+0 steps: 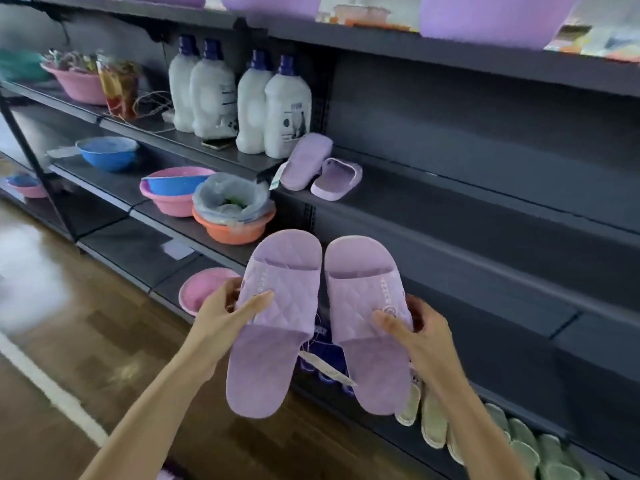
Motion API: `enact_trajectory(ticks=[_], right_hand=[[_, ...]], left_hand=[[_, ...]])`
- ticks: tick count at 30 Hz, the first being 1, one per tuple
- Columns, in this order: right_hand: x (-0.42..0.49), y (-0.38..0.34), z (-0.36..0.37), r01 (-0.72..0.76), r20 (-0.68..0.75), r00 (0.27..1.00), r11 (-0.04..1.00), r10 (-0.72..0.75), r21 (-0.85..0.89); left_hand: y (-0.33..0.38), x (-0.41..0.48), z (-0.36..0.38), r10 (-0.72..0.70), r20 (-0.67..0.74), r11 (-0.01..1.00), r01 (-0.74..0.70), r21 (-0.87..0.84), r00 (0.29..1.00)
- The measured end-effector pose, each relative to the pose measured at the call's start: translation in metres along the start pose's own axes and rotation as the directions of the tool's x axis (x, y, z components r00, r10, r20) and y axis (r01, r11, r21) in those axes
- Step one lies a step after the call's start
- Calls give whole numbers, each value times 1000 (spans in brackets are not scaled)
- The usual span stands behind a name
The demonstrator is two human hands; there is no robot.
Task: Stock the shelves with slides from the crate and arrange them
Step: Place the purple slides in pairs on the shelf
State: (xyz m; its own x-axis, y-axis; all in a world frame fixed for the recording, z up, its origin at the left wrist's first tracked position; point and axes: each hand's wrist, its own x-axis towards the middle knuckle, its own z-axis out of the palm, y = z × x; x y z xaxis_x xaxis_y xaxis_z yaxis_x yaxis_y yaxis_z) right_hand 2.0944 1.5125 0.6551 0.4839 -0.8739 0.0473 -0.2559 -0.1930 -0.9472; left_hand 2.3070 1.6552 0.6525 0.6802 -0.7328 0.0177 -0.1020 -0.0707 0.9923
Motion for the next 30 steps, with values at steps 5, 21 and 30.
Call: enact_trajectory(ticks=[5, 21, 30], right_hand=[[25, 18, -66, -23, -94, 995, 1000, 21, -12], [81, 43, -144, -63, -308, 949, 998, 60, -1], [169, 35, -122, -54, -401, 915, 999, 51, 5]], left_hand=[[5, 32, 77, -38, 100, 999, 40, -16, 994], [23, 116, 182, -33, 296, 992, 67, -103, 955], [25, 223, 192, -52, 377, 980, 120, -157, 925]])
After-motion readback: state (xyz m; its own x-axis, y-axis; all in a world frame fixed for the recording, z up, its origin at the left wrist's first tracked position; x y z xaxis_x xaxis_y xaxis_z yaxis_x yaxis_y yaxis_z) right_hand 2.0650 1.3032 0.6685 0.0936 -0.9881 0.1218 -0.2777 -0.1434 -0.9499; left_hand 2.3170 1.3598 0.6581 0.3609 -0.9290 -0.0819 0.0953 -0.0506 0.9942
